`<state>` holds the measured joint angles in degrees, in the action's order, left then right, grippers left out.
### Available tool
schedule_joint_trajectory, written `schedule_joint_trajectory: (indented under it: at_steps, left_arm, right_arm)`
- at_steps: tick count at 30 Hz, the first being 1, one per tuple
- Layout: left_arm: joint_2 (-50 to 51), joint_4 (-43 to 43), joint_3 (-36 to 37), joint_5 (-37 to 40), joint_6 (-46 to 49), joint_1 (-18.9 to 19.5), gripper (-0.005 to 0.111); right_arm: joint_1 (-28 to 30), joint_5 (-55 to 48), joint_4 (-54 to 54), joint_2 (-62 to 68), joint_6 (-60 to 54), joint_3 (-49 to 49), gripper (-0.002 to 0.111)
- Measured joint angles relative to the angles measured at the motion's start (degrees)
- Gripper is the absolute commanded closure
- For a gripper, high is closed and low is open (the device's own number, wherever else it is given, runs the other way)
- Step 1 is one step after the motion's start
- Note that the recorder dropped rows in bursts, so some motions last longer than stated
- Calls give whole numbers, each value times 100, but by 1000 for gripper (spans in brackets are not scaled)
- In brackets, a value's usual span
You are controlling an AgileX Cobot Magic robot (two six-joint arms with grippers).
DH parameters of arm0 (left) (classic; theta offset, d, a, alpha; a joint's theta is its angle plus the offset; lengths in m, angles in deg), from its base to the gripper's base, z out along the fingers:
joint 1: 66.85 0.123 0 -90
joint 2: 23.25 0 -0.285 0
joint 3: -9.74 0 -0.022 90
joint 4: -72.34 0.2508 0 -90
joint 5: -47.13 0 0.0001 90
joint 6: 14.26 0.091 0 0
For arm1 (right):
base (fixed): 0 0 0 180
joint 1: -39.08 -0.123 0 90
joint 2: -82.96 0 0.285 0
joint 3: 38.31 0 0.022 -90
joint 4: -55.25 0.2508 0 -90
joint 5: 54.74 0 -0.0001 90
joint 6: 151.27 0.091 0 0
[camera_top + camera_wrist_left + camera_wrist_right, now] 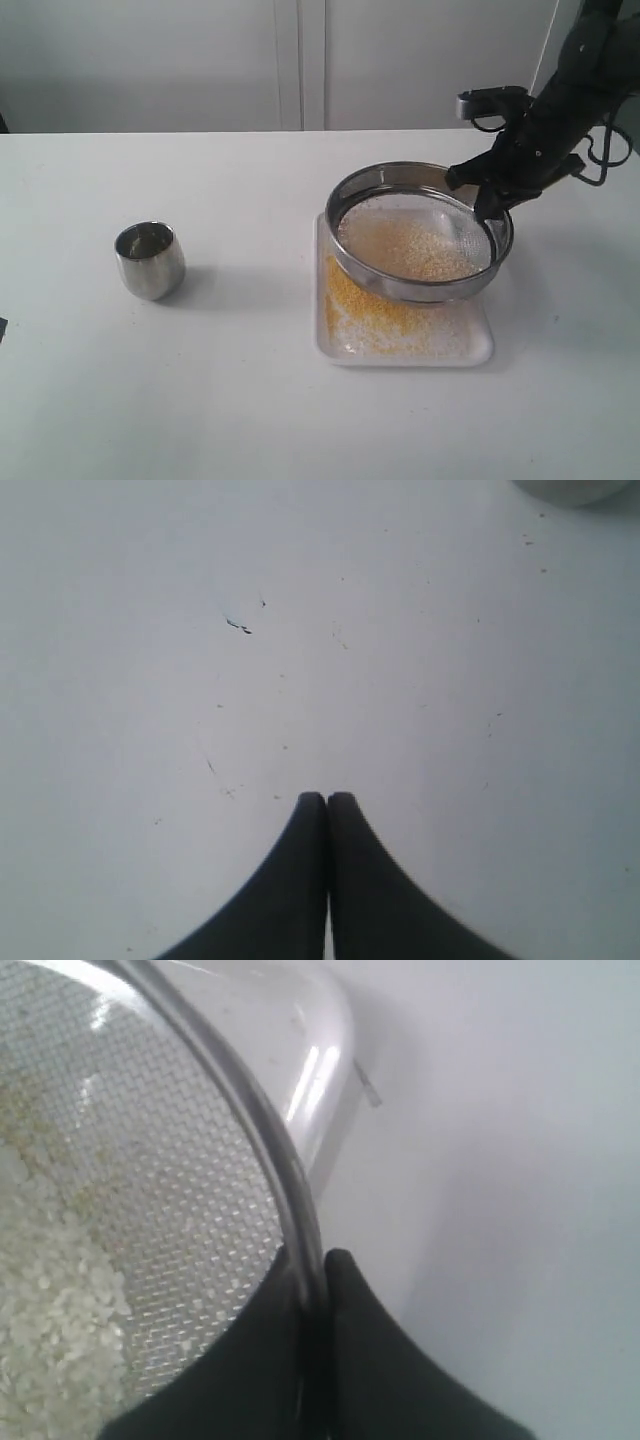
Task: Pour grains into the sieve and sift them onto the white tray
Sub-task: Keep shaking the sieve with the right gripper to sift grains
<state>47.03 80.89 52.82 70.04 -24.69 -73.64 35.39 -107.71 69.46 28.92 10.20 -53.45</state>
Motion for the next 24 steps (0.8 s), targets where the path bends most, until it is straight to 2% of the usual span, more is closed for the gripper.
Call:
schedule_joint_trajectory:
  at_steps: [5, 7, 8, 11, 15, 18, 22, 24]
  left_arm:
    - [0, 0, 0, 0, 0, 0, 107]
    - [0, 0, 0, 0, 0, 0, 107]
    - [0, 0, 0, 0, 0, 0, 107]
    - [0, 0, 0, 0, 0, 0, 107]
    - [0, 0, 0, 0, 0, 0, 107]
    - [0, 0, 0, 0, 0, 0, 107]
    - [0, 0, 0, 0, 0, 0, 107]
    - [0, 0, 0, 0, 0, 0, 107]
  right_arm:
    - [12, -163, -280, -48, -709, 0, 108]
    - [0, -286, -368, -58, -302, 0, 108]
    - [13, -245, -203, -58, -202, 0, 108]
    - [13, -220, 285, -70, -909, 0, 108]
    - [-90, 4, 312, -92, -234, 0, 108]
    - [-90, 141, 376, -105, -835, 0, 108]
    - [-100, 16, -130, -115, -49, 11, 108]
    - [-90, -18, 110, -105, -513, 11, 108]
